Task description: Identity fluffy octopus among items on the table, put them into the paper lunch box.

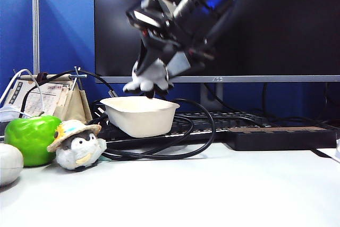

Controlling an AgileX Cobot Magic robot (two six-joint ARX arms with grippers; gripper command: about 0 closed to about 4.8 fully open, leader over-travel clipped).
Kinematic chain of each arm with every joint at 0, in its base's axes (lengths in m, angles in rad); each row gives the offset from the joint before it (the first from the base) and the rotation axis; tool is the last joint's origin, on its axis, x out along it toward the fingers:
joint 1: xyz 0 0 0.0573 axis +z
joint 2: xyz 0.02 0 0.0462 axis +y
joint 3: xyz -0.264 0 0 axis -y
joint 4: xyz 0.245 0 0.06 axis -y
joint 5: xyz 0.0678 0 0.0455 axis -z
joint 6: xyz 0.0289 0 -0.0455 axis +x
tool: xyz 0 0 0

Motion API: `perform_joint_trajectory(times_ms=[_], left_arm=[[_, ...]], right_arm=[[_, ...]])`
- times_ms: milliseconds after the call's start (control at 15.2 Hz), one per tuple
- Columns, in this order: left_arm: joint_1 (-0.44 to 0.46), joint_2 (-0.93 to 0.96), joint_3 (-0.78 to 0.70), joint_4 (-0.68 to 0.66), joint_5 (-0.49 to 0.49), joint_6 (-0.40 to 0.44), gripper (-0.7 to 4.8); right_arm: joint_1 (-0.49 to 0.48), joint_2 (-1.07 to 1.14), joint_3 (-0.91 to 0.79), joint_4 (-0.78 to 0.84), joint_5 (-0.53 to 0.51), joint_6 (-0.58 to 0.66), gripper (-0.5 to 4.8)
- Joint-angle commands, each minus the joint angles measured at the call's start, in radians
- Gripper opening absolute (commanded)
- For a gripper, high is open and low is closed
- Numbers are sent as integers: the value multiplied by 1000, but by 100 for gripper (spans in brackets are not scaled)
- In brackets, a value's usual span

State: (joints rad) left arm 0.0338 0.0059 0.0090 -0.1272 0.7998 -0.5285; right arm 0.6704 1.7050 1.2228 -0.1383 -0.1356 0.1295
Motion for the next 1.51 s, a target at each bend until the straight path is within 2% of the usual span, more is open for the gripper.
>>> perform_joint_trajectory(times_ms=[66,328,1510], left_arm=[[0,-3,0,-14,-2,4,98],[0,-3,0,-13,-3,5,98],[0,-3,0,-14,-2,4,98]], right_arm=[[-24,19,3,82,-26,-3,270],[-37,28,4,179,-72,-3,270],[-50,166,3,238,-84,-3,270]])
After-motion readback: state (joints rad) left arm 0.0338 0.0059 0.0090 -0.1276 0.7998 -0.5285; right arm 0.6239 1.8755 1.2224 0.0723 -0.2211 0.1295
